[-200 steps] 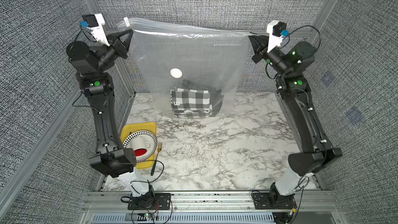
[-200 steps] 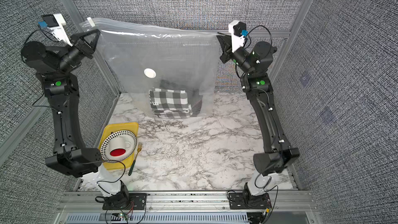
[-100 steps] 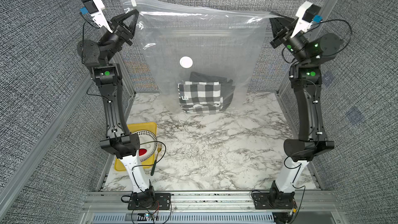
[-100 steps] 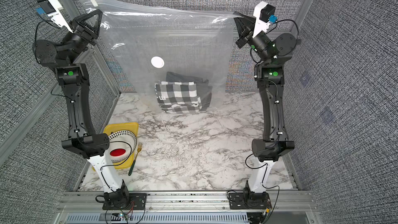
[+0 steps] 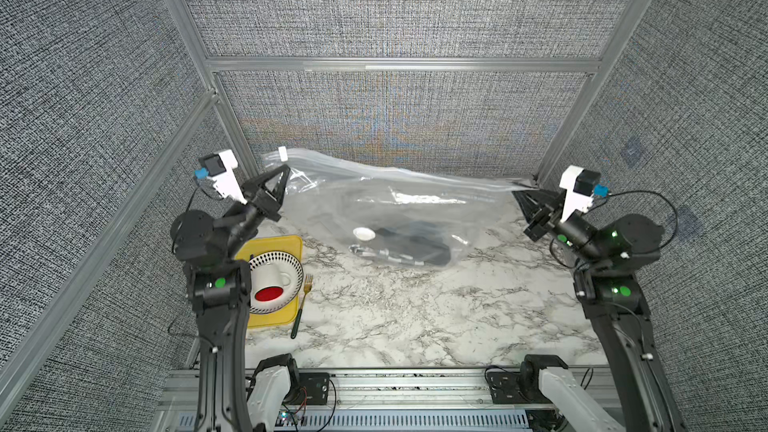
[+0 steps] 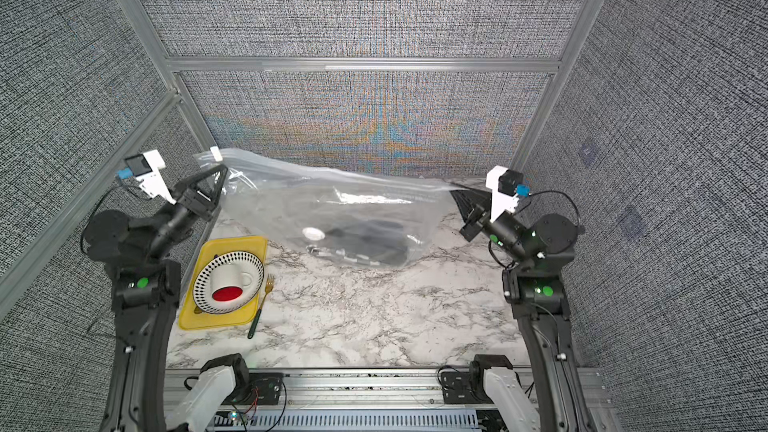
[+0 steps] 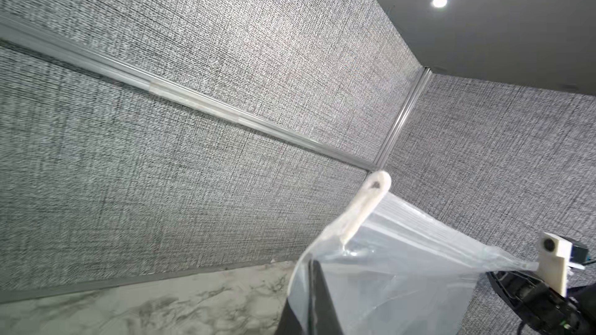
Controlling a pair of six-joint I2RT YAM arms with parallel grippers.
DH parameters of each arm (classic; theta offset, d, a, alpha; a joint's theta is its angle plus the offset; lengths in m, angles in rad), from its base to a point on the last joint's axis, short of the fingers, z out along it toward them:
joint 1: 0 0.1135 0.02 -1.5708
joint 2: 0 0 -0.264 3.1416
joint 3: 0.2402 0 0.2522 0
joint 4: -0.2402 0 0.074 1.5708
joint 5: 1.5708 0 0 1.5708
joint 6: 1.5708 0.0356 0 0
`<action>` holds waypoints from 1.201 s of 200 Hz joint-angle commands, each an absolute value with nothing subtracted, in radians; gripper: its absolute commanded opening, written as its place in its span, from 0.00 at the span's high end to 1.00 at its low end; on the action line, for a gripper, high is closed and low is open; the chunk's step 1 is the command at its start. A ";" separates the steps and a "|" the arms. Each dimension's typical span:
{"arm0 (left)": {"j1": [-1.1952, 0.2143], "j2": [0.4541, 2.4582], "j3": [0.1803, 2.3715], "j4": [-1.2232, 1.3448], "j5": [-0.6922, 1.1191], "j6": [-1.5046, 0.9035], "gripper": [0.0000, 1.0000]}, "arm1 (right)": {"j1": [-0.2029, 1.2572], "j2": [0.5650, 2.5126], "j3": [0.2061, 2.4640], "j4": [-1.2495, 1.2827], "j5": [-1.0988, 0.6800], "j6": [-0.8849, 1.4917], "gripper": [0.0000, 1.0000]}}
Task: Place the folded shirt into the vacuum bag
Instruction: Adjust the vacuum bag at the center of the board.
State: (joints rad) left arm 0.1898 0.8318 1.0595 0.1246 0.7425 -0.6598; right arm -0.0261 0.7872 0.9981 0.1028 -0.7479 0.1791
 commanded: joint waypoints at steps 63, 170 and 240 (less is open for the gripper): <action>0.191 0.832 0.855 -0.347 0.612 -0.553 1.00 | -0.045 0.909 0.840 -0.269 -0.619 0.236 1.00; -0.073 1.333 0.671 0.217 0.351 -0.739 1.00 | -0.067 1.315 0.759 0.155 -0.354 0.356 1.00; -0.088 1.837 1.149 0.285 0.342 -0.620 1.00 | -0.125 1.729 1.176 0.232 -0.365 0.317 1.00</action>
State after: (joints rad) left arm -0.1024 1.7363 1.0176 0.2550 0.5106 -0.6796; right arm -0.0902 1.6588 1.0637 0.1574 -0.5358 0.3386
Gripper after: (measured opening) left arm 0.048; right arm 0.050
